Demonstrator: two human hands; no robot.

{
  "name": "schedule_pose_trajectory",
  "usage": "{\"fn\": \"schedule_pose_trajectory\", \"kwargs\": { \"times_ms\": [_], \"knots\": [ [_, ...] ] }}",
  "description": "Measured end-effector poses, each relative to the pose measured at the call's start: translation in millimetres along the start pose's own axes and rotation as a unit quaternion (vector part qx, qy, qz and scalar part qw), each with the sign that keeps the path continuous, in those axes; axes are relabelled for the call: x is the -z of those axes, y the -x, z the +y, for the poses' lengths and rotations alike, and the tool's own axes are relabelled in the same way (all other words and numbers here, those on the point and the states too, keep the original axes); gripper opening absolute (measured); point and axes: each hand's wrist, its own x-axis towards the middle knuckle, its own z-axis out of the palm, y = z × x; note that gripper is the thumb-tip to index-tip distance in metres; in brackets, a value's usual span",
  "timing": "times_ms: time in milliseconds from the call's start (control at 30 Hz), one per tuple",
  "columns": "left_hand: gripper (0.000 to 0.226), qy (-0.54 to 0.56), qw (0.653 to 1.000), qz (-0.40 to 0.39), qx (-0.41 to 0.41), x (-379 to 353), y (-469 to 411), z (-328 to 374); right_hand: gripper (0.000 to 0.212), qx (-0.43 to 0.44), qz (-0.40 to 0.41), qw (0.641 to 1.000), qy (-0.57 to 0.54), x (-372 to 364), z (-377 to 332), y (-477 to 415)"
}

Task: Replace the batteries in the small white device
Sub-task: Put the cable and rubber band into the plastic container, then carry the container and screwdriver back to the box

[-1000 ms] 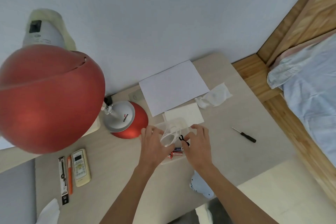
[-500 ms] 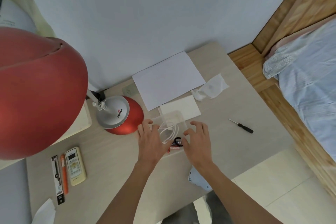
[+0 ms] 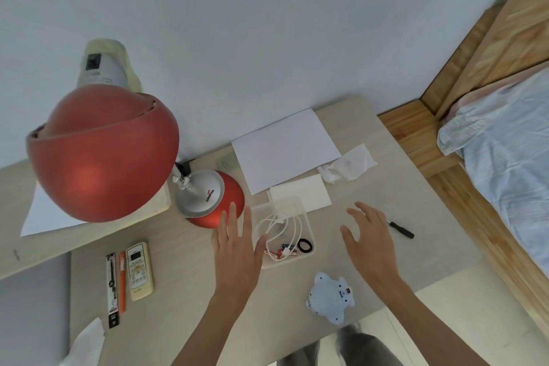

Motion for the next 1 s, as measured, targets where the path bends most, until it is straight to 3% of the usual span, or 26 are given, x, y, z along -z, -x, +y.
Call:
{"fn": "schedule_pose_trajectory", "kwargs": {
  "times_ms": [167,367,600,733,867,1000],
  "knots": [
    [0.071,0.038,0.997,-0.044,0.046,-19,13,-7,0.064,-0.018,-0.050,0.991,0.126,11,55,-14],
    [0.076,0.249,0.959,-0.088,0.102,-47,24,-13,0.083,-0.045,-0.113,0.965,0.233,12,114,-27],
    [0.086,0.372,0.894,-0.119,0.220,-70,18,-5,0.042,-0.029,-0.132,0.945,0.298,13,137,-30],
    [0.049,0.389,0.883,-0.086,0.248,-83,11,-3,0.023,-0.020,-0.150,0.943,0.296,10,137,-24],
    [0.034,0.418,0.858,-0.089,0.284,-74,5,6,0.015,-0.047,-0.172,0.956,0.234,8,129,-25],
    [0.035,0.493,0.799,-0.084,0.334,-63,3,5,0.019,-0.114,-0.201,0.968,0.094,3,130,-35]
  ]
}}
